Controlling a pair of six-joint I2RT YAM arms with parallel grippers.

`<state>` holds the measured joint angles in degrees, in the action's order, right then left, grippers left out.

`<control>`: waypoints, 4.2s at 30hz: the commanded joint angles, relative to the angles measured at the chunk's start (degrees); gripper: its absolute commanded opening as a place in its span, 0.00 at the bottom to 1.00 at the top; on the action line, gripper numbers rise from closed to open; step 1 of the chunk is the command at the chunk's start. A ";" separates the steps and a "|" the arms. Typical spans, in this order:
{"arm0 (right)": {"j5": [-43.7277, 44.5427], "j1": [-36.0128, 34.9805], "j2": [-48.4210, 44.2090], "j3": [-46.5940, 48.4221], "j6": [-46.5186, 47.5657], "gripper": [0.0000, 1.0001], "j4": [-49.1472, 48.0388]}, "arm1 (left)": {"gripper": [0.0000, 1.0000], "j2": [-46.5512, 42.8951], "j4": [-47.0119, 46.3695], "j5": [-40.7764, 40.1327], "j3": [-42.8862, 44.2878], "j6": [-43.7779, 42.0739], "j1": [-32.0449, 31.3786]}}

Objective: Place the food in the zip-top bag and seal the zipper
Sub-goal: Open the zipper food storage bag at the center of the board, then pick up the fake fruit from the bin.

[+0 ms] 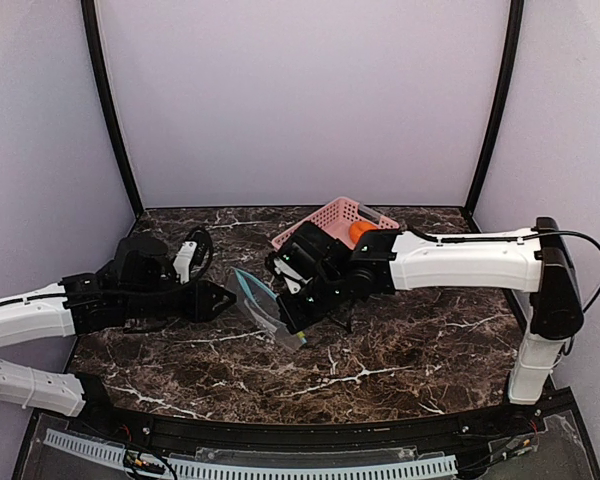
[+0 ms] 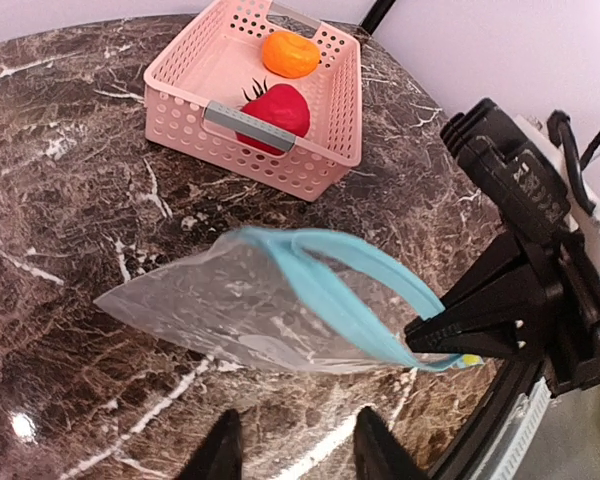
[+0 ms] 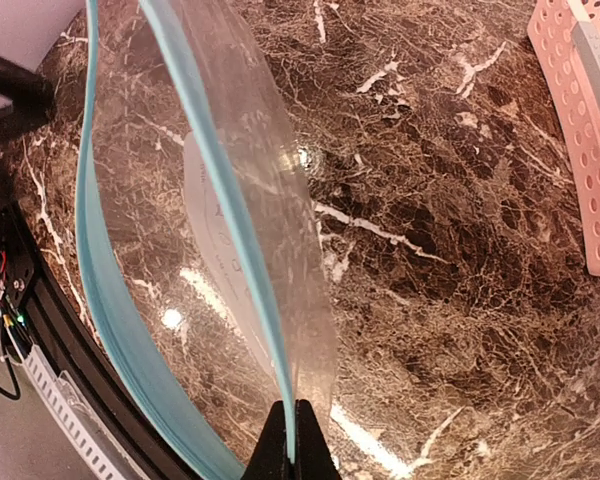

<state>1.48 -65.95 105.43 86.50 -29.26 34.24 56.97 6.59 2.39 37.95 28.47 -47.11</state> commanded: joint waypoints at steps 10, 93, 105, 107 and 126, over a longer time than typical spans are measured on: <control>-0.63 0.26 -1.12 1.73 6.11 0.00 4.42 | 0.95 2.89 21.90 7.26 18.61 -8.97 2.01; 3.26 0.90 1.28 7.15 3.50 0.17 8.38 | 0.01 17.33 23.35 6.69 21.26 -26.39 4.36; 3.16 4.90 -4.36 8.63 2.86 0.77 8.30 | 0.01 16.68 23.08 -0.23 17.20 -15.71 4.91; 2.95 7.16 -4.27 8.10 2.85 0.80 8.30 | 0.01 16.08 21.56 -0.13 16.26 -14.40 5.11; 2.25 24.97 16.90 24.57 11.49 0.90 9.35 | 0.01 14.76 14.08 4.65 11.67 -8.86 5.63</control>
<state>3.66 -42.24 118.83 106.67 -21.10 43.35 73.06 21.76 5.56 50.83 18.46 -41.82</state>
